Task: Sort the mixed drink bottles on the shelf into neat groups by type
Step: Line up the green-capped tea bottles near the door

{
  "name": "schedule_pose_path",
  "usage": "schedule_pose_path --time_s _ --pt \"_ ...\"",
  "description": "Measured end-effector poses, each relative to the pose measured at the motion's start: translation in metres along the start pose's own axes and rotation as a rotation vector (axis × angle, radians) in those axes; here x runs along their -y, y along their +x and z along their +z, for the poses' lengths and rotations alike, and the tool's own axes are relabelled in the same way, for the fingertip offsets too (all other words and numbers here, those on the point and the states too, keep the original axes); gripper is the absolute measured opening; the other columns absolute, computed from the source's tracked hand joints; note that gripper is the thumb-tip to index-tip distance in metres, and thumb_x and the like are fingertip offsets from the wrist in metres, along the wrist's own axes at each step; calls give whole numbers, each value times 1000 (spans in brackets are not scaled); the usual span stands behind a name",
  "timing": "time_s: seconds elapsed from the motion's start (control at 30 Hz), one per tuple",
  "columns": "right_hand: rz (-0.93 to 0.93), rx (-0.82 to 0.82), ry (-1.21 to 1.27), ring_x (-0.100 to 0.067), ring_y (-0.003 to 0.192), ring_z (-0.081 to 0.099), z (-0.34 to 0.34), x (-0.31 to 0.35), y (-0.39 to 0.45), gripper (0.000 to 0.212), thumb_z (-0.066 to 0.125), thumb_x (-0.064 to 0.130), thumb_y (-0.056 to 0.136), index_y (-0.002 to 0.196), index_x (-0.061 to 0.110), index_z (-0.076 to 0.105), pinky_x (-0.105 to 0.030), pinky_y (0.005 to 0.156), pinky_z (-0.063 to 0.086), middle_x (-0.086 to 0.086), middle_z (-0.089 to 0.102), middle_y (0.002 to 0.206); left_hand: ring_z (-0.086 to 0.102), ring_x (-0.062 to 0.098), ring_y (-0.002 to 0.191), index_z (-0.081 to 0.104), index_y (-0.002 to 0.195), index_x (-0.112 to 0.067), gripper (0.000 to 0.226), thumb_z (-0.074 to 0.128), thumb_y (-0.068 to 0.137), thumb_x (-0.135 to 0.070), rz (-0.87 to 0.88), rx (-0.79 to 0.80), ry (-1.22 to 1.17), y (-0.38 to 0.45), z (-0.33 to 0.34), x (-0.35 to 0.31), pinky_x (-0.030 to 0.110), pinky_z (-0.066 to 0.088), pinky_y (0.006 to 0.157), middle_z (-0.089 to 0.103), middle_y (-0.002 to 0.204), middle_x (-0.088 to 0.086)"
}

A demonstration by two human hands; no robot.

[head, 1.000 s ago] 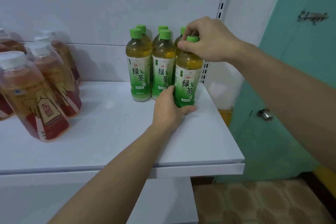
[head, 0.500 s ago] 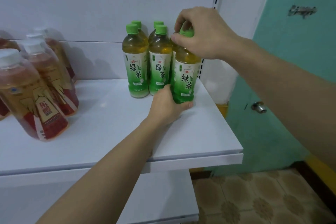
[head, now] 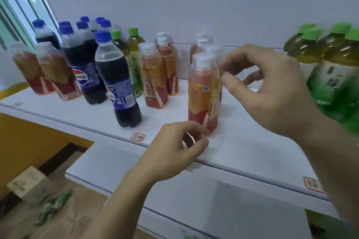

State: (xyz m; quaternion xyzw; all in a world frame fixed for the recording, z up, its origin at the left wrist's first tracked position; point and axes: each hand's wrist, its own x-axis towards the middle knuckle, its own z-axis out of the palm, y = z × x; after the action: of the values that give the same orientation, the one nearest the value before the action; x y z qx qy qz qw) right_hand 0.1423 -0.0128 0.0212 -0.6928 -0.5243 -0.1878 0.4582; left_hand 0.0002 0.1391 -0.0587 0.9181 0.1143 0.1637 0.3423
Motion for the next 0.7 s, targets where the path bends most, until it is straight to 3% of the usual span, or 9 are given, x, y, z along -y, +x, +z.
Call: schedule_pose_path --time_s 0.1,0.2,0.27,0.37,0.47,0.57,0.6,0.67,0.7 --pt "51 54 154 -9 85 67 66 27 -3 14 69 21 89 102 26 69 -28 68 56 12 69 95 65 7 85 73 105 -30 12 67 95 -28 -20 -103 36 -18 -39 47 9 41 64 69 90 -16" --pt "119 91 245 -5 88 66 127 49 -8 16 69 27 91 105 34 66 -15 61 50 17 68 99 64 8 86 74 103 -28 13 68 93 -22 1 -261 61 -31 -76 90 7 41 67 70 89 -16" --pt "174 94 311 -6 97 67 166 59 -10 19 70 23 93 107 35 66 -15 64 52 18 68 104 64 7 86 74 101 -27 14 68 92 -17 -7 -390 61 -36 -96 120 10 43 67 71 88 -17" --pt "232 77 373 -7 94 68 217 71 -11 20 69 22 90 103 36 67 -19 61 56 19 69 99 65 3 87 73 100 -27 15 66 94 -15 -88 -539 -5 -34 -120 159 15 50 70 71 89 -18" --pt "274 -19 362 -10 86 67 250 71 -10 16 68 24 89 95 38 66 -25 54 58 21 68 93 66 -2 93 69 113 -28 19 64 98 -18 -120 -542 -96 -9 -137 184 15 55 80 72 100 -17" --pt "376 -102 356 -12 68 59 268 61 -13 17 71 19 88 89 32 61 -33 51 54 12 64 78 65 -1 106 58 137 -21 39 64 98 -18 -122 -528 -212 31 -146 199 21 54 93 68 120 -9" --pt "381 -112 323 -11 61 54 271 58 -15 21 74 18 87 85 30 57 -30 51 51 12 59 71 63 2 112 52 143 -17 48 65 97 -18 -123 -515 -255 46 -147 201 25 53 98 66 127 -4" --pt "385 -129 238 -4 55 49 276 59 -17 38 82 19 83 79 30 46 -9 50 39 21 54 63 58 14 127 38 153 -11 66 69 95 -17 -147 -457 -310 72 -145 203 33 48 108 57 143 6" --pt "405 -139 201 0 56 50 277 59 -17 46 86 21 80 78 32 41 -6 49 37 26 54 63 56 17 130 34 155 -9 72 72 93 -17 -160 -423 -322 85 -142 204 32 46 110 55 146 9"
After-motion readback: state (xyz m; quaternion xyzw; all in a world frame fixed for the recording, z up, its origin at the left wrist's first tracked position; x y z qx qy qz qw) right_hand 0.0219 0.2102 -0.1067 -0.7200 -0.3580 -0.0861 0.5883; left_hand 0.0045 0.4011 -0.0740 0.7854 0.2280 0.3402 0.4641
